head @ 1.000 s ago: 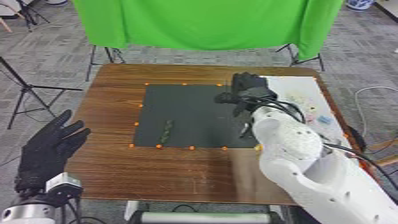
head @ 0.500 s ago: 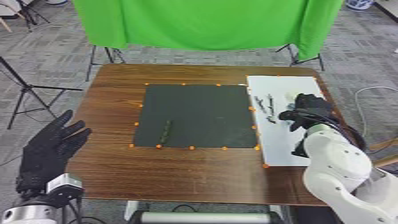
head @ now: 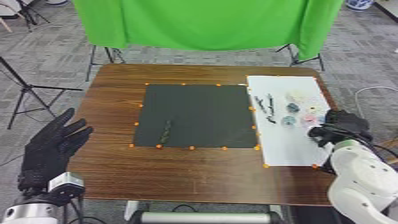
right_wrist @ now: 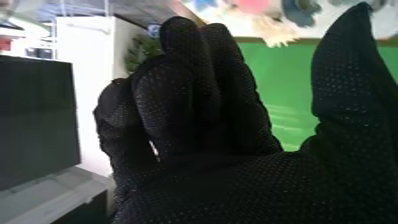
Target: Arrange flowers
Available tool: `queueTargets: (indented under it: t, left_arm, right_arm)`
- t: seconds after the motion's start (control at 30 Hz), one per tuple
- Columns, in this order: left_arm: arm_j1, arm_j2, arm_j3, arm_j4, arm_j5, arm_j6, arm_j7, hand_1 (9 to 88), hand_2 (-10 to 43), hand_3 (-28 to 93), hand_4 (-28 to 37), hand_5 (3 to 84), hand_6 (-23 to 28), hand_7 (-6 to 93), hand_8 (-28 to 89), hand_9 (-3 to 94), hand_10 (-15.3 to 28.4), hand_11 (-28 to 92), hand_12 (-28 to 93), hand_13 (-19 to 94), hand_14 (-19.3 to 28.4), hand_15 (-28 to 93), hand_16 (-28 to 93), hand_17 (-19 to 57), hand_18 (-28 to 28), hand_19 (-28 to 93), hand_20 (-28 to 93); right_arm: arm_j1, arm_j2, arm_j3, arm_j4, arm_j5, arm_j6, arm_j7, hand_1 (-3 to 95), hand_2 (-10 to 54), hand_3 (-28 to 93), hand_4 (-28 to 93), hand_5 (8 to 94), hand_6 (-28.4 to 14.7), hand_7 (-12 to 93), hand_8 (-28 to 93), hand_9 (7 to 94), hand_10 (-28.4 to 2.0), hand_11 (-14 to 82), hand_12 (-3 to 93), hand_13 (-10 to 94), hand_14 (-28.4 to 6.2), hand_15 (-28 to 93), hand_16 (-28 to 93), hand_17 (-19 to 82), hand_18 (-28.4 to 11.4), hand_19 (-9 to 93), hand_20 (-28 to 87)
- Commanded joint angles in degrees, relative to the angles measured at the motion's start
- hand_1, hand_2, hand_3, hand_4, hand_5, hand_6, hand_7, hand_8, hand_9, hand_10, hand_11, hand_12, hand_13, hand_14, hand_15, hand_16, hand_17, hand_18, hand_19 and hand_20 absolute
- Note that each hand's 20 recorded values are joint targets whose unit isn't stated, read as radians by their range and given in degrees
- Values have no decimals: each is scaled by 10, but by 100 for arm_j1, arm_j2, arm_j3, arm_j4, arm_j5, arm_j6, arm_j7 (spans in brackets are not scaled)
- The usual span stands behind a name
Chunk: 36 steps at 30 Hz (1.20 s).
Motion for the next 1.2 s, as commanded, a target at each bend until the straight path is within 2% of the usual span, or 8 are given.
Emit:
queueTargets:
  t: [0.03, 0.23, 0.73, 0.9, 1.0, 1.07, 1.13, 1.2]
  left_arm:
    - [53, 16, 39, 8, -32, 33, 59, 243, 58, 815, -194, 375, 96, 136, -98, 364, 202, 268, 95, 269, 271, 494, -95, -85, 244, 602, -61]
    - [2, 18, 79, 22, -18, 4, 3, 243, 58, 815, -195, 376, 96, 135, -98, 365, 202, 269, 95, 270, 270, 493, -95, -85, 245, 602, -61]
    - [41, 23, 87, 7, -37, 13, 37, 243, 58, 815, -194, 376, 96, 136, -98, 365, 202, 268, 95, 270, 271, 494, -95, -85, 244, 601, -60]
    - [-2, 7, 75, 16, -22, -10, -26, 243, 57, 816, -194, 375, 95, 137, -98, 365, 202, 268, 95, 270, 270, 493, -95, -85, 244, 601, -60]
    - [7, 5, 77, 16, -27, -2, -18, 243, 58, 815, -195, 375, 95, 137, -98, 365, 202, 268, 95, 270, 271, 494, -95, -85, 244, 601, -60]
    - [4, 3, 83, 17, -25, 1, -17, 243, 58, 815, -195, 376, 95, 137, -98, 365, 202, 268, 95, 270, 270, 494, -95, -85, 244, 601, -60]
    - [10, 6, 81, 16, -26, 2, -23, 243, 58, 815, -194, 376, 96, 137, -98, 365, 202, 268, 95, 270, 270, 494, -95, -85, 245, 602, -60]
    - [20, 8, 85, 14, -26, 6, -13, 243, 58, 815, -194, 376, 95, 137, -98, 365, 203, 269, 95, 270, 270, 494, -95, -85, 245, 602, -60]
  right_arm:
    - [-344, -28, 200, 24, 172, -214, 201, 281, -57, 819, -232, 673, -124, 120, -106, 642, -236, 523, 189, 649, -167, 843, 120, 344, -284, 932, 447]
    - [-305, -18, 135, 216, 284, -190, 330, 289, -61, 819, -233, 685, -133, 111, -103, 640, -243, 508, 179, 647, -167, 842, 114, 343, -284, 932, 444]
    - [-480, -49, 180, 328, 449, -310, 478, 324, -63, 814, -231, 703, -168, 90, -91, 626, -257, 474, 147, 638, -164, 845, 91, 340, -284, 932, 429]
    - [-329, 2, -26, 493, 503, -279, 560, 357, -67, 815, -231, 704, -193, 94, -92, 620, -265, 459, 130, 640, -163, 846, 80, 341, -284, 932, 424]
    - [-239, 58, -195, 628, 361, -40, 550, 413, -61, 808, -244, 706, -206, 97, -94, 625, -262, 452, 116, 646, -155, 845, 68, 353, -283, 932, 420]
    - [-234, 177, -303, 679, 284, 236, 535, 455, -51, 806, -263, 735, -180, 104, -98, 655, -240, 475, 114, 667, -144, 839, 60, 368, -278, 932, 423]
    - [-212, 252, -395, 726, 115, 468, 518, 517, -57, 761, -279, 797, -136, 114, 29, 704, -216, 464, 134, 692, -132, 830, 64, 384, -270, 932, 431]
    - [-205, 389, -499, 725, 2, 814, 530, 541, -57, 740, -282, 822, -122, 122, 64, 716, -210, 456, 143, 706, -123, 826, 67, 393, -264, 932, 438]
